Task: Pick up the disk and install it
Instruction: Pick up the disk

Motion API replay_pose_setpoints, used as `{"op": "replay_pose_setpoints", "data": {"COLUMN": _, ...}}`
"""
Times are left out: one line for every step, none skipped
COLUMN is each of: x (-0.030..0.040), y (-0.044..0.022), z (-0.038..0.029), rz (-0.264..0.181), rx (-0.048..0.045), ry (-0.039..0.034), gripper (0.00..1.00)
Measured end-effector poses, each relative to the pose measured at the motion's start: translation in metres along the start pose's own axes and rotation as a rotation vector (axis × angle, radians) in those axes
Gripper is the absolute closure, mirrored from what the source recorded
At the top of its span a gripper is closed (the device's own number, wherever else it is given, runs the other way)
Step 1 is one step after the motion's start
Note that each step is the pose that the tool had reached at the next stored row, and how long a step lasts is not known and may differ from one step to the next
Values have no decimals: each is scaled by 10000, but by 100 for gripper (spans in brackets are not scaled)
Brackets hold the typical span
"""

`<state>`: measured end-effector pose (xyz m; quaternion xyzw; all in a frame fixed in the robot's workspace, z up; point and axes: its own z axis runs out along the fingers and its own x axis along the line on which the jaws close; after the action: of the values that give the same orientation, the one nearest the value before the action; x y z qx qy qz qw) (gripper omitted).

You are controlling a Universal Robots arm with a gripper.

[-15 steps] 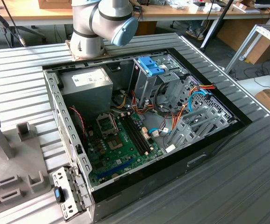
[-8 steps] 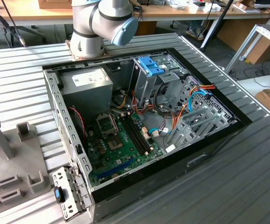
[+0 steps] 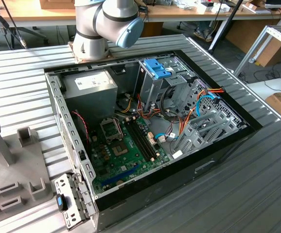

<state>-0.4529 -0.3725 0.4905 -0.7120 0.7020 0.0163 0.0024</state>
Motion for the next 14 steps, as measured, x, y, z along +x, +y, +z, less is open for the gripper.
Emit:
{"op": "replay_pose_setpoints", "data": {"x": 0, "y": 1, "z": -14, "rz": 0, "rx": 0, "ry": 0, "gripper": 64}}
{"op": "replay_pose_setpoints", "data": {"x": -1, "y": 1, "z": -23, "rz": 0, "rx": 0, "ry": 0, "gripper": 64}}
{"op": "replay_pose_setpoints", "data": {"x": -1, "y": 1, "z": -32, "rz": 0, "rx": 0, "ry": -1, "gripper": 64}}
{"op": "replay_pose_setpoints", "data": {"x": -1, "y": 1, "z": -38, "rz": 0, "rx": 0, "ry": 0, "gripper": 64}}
{"op": "replay_pose_setpoints", "data": {"x": -1, "y": 1, "z": -41, "rz": 0, "rx": 1, "ry": -1, "gripper": 64}}
{"op": "replay_pose_setpoints", "data": {"x": -1, "y": 1, "z": -41, "rz": -1, "rx": 2, "ry": -1, "gripper": 64}}
{"op": "replay_pose_setpoints", "data": {"x": -1, "y": 1, "z": -41, "rz": -1, "rx": 1, "ry": -1, "gripper": 64}}
{"op": "replay_pose_setpoints", "data": {"x": -1, "y": 1, "z": -41, "rz": -1, "rx": 1, "ry": -1, "gripper": 64}}
{"op": "replay_pose_setpoints", "data": {"x": -1, "y": 1, "z": -41, "rz": 0, "rx": 1, "ry": -1, "gripper": 64}}
{"op": "replay_pose_setpoints", "data": {"x": -1, "y": 1, "z": -41, "rz": 0, "rx": 1, "ry": -1, "gripper": 64}}
{"op": "replay_pose_setpoints", "data": {"x": -1, "y": 2, "z": -46, "rz": 0, "rx": -1, "ry": 0, "gripper": 64}}
{"op": "replay_pose_setpoints", "data": {"x": -1, "y": 1, "z": -52, "rz": 0, "rx": 0, "ry": 0, "gripper": 64}}
{"op": "replay_pose_setpoints", "data": {"x": -1, "y": 1, "z": -56, "rz": 0, "rx": 0, "ry": 0, "gripper": 64}}
{"op": "replay_pose_setpoints", "data": {"x": -1, "y": 1, "z": -58, "rz": 0, "rx": 1, "ry": -1, "gripper": 64}}
